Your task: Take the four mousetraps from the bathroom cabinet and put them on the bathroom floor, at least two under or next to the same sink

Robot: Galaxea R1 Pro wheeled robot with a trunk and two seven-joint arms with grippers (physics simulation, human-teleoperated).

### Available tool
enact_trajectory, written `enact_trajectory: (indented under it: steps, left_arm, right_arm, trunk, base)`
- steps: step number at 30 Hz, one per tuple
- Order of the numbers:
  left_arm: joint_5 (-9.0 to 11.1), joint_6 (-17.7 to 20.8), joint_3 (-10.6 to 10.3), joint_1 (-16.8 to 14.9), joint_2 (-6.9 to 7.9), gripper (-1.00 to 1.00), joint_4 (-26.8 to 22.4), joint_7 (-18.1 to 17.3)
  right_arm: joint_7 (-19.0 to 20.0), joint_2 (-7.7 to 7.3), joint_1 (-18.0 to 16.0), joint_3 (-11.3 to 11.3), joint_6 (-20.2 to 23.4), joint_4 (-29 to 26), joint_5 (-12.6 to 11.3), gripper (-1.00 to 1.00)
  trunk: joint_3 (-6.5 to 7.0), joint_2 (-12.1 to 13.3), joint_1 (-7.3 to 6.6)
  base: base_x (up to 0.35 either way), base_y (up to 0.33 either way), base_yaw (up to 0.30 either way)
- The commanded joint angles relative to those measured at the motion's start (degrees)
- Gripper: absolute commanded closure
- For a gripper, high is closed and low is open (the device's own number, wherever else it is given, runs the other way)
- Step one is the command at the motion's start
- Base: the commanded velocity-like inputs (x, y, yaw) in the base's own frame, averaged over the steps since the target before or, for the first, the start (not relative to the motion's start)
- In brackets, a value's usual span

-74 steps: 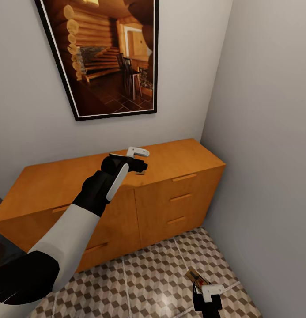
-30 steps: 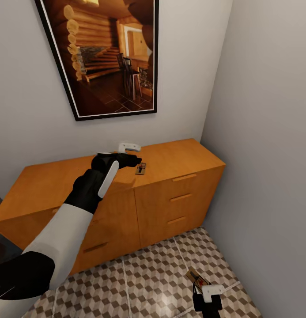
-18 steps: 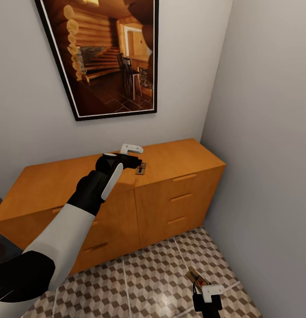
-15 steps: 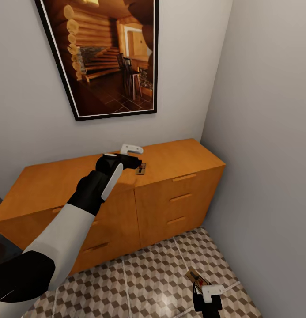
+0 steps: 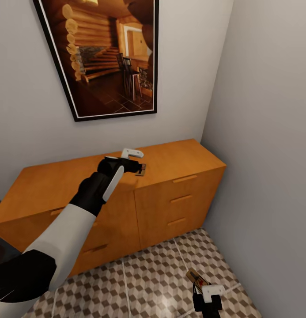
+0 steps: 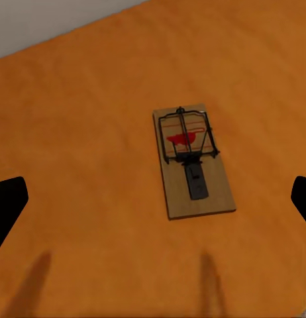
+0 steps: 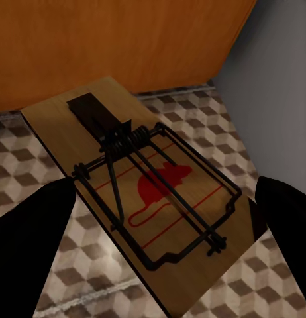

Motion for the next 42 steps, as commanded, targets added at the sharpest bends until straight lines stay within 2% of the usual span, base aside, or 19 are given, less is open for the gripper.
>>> enact_trajectory:
  steps: [1, 16, 42]
  left_arm:
    - [0.6, 0.2, -0.1, -0.1, -0.06, -1.0, 0.3, 0.5]
    - [0.6, 0.2, -0.1, 0.0, -0.21, -1.0, 0.5, 0.5]
    - [0.6, 0.2, -0.3, 0.0, -0.87, -1.0, 0.5, 0.5]
  right_arm:
    - [-0.6, 0.01, 0.0, 0.4, 0.0, 0.1, 0.3, 1.0]
    - [-0.6, 0.34, 0.0, 0.4, 0.0, 0.1, 0.3, 1.0]
    - [-0.6, 0.36, 0.0, 0.4, 0.0, 0.1, 0.3, 1.0]
  trunk:
    - [-0.05, 0.0, 0.01]
    - [-0.18, 0.0, 0.01]
    - [-2.47, 0.0, 0.01]
  base:
    - [0.071, 0.0, 0.0]
    - [0.009, 0.0, 0.0]
    - [0.013, -0.008, 0.0]
